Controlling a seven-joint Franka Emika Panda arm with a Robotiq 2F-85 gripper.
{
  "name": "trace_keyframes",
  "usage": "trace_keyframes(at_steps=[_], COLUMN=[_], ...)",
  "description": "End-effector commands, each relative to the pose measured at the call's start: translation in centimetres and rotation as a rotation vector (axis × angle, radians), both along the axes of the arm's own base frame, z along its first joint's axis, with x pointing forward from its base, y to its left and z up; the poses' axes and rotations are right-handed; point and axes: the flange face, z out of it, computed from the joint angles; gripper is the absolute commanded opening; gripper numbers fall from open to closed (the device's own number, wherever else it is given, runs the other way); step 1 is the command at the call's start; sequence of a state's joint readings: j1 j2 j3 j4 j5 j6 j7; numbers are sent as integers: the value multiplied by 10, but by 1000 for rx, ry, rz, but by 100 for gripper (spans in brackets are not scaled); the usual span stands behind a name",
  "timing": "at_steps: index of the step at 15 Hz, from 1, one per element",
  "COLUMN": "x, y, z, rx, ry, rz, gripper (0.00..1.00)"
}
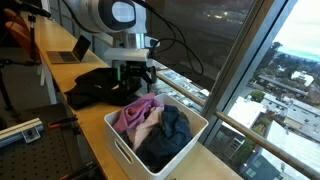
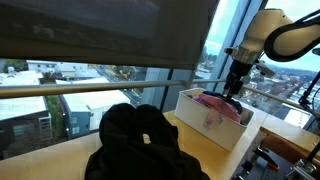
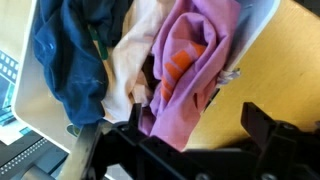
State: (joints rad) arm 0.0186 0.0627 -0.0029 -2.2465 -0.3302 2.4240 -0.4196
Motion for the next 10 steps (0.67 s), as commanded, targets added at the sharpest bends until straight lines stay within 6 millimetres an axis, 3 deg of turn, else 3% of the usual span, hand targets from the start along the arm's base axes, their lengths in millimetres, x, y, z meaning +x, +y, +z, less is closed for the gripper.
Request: trace_keyframes(at_steps=[1, 5, 10], x=[-6, -29, -44], y=[21, 57, 94], z=[-28, -61, -76], rx=[28, -25, -88], ry=[47, 125, 182], rz=[53, 129, 289], gripper=[100, 100, 100])
